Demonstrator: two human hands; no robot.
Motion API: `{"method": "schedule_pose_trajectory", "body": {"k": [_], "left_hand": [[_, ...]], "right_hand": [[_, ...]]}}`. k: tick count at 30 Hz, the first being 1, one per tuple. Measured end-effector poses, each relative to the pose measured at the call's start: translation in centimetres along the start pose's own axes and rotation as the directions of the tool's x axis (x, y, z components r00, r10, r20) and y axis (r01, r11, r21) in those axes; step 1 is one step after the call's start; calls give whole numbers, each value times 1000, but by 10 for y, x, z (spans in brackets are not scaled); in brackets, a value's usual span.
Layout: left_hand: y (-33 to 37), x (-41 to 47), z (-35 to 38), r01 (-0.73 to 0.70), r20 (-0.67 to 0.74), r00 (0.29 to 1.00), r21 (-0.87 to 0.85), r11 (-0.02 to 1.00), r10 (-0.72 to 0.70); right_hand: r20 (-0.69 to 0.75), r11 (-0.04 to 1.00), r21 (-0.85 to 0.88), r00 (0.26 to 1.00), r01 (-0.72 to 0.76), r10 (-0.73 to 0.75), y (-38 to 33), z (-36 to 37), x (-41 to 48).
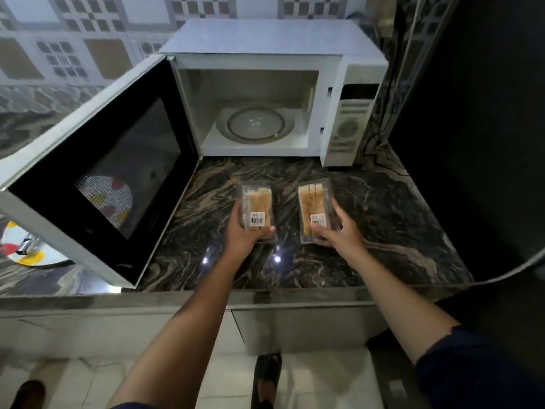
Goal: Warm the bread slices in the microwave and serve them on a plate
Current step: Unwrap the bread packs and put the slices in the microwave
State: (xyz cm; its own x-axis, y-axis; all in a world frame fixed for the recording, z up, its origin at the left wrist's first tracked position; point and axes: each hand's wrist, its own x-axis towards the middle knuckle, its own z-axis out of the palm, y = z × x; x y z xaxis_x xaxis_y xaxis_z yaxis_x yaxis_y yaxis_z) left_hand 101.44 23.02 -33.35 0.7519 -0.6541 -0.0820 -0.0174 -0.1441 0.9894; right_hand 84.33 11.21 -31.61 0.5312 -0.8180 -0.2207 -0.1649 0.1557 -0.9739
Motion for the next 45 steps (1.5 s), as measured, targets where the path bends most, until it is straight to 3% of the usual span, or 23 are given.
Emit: {"method": "schedule_pose_trajectory", "body": {"k": [6,10,14,20,22,24,26,28,31,34,36,39,43,45], "left_hand": [[-9,6,-10,-120,16,993,202,972,120],[-13,4,-17,-86,-15,995,357,930,97],[-18,0,-25,-144,68,990,416,898,127],[-23,-3,-34,-105,112,991,381,919,67],[-25,-7,-37,-105,120,990,324,940,69],[-25,-12,-40,-54,111,993,198,979,33],[-25,-17,-44,-31,116,993,103,994,18],[-27,-20,-47,-57,145,988,91,994,44],[-29,-23,-49,-51,148,988,110,993,35],[-28,-24,-47,-74,148,987,128,989,55],[-27,-24,-47,-79,146,987,135,988,59],[-27,-24,-47,-70,137,989,122,990,53],[-25,-24,-46,-54,128,991,97,994,42],[-24,-24,-46,-41,124,992,85,996,30]], "right_hand": [[-115,956,-284,987,73,-109,5,4,7],[-149,926,-375,984,33,-96,5,6,16],[-187,873,-486,979,-24,-77,4,6,20],[-212,753,-654,973,-70,-94,-6,7,19],[-234,728,-685,950,-12,-204,-13,12,14],[-213,706,-695,898,136,-384,-17,20,10],[-131,607,-720,793,336,-594,-18,30,6],[22,489,-722,723,490,-690,-20,41,4],[403,415,-644,745,643,-531,-18,57,-1],[676,283,-632,692,722,-254,-8,68,-3],[687,257,-664,709,702,-163,-7,74,-3],[639,354,-669,749,653,-175,-15,80,-2],[620,417,-693,781,589,-72,-23,86,5],[581,503,-694,813,515,-31,-25,90,9]]}}
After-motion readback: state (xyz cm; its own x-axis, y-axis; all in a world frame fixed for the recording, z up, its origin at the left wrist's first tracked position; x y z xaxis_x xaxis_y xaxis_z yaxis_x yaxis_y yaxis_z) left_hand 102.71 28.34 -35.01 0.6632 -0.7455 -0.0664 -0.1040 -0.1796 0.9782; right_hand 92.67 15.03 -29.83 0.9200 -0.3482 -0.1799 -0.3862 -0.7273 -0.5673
